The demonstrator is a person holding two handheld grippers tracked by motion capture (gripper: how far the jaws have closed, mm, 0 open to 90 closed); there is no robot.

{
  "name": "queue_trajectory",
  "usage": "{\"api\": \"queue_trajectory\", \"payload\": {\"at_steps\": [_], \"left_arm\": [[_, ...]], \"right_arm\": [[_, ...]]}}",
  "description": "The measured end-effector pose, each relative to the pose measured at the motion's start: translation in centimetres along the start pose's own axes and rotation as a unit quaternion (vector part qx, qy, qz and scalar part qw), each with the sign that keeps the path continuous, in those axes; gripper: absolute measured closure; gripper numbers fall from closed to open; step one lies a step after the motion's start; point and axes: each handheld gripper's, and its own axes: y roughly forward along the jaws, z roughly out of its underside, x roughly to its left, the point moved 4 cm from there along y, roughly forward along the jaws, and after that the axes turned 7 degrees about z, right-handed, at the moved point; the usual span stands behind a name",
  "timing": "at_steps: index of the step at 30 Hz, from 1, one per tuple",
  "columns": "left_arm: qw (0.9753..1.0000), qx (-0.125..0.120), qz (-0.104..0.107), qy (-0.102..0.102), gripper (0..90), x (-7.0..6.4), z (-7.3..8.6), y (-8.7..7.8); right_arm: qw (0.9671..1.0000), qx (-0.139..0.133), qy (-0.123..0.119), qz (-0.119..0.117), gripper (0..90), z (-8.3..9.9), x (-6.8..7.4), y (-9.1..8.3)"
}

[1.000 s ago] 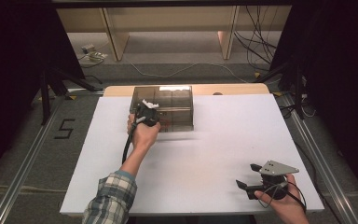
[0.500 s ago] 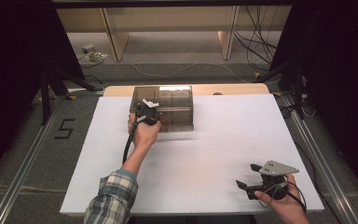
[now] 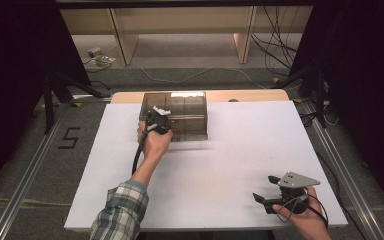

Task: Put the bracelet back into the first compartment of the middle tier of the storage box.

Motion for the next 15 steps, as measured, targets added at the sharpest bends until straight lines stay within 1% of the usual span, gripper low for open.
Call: {"api": "queue_trajectory", "payload": {"at_steps": [8, 15], "left_arm": [[1.0, 0.002, 0.006, 0.002, 88.3, -0.39, -0.19, 0.28], [0.9999, 0.003, 0.011, 0.008, 87.4, -0.32, -0.2, 0.22]], "right_arm": [[1.0, -0.003, 0.0, -0.001, 16.9, -0.03, -0.04, 0.11], [1.0, 0.001, 0.003, -0.002, 16.9, 0.02, -0.01, 0.04]]}}
